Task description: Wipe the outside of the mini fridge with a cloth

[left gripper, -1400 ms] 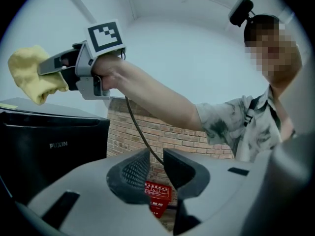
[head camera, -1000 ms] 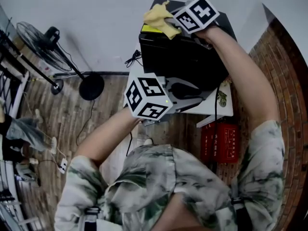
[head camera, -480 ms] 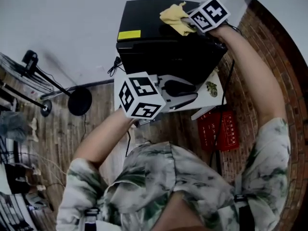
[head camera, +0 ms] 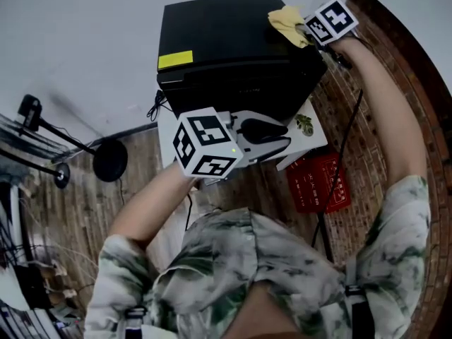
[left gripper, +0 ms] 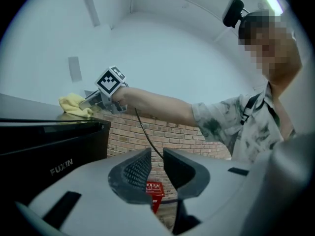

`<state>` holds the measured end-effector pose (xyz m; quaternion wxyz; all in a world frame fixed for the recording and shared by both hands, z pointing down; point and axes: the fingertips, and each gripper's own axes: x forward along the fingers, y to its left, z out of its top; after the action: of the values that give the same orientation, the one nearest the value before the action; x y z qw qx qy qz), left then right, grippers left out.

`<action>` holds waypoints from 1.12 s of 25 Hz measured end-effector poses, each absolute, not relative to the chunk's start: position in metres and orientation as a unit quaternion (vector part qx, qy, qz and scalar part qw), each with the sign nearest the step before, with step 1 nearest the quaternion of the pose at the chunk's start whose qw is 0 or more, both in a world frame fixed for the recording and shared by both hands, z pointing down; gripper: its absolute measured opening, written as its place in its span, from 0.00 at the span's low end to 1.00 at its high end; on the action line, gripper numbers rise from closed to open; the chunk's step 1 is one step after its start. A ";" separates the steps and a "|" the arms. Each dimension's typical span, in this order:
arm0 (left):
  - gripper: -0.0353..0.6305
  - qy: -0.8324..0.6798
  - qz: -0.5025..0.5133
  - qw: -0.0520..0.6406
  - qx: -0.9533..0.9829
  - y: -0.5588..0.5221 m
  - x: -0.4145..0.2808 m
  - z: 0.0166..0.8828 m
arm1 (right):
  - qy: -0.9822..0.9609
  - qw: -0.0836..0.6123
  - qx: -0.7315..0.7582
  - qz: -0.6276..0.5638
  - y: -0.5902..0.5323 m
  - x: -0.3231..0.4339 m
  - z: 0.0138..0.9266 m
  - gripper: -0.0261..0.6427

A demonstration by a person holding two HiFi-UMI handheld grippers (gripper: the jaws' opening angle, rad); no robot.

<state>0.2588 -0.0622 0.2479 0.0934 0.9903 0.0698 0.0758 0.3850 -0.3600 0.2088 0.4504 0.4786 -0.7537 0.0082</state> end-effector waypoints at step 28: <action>0.17 0.019 0.066 0.091 0.994 -0.116 0.216 0.250 | -0.840 0.439 0.309 -0.081 -0.428 0.112 0.197 0.17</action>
<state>0.2165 -0.1161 0.2498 0.0905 0.9936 0.0186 0.0656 0.1116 -0.4285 0.1967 0.4395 0.3086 -0.8397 -0.0812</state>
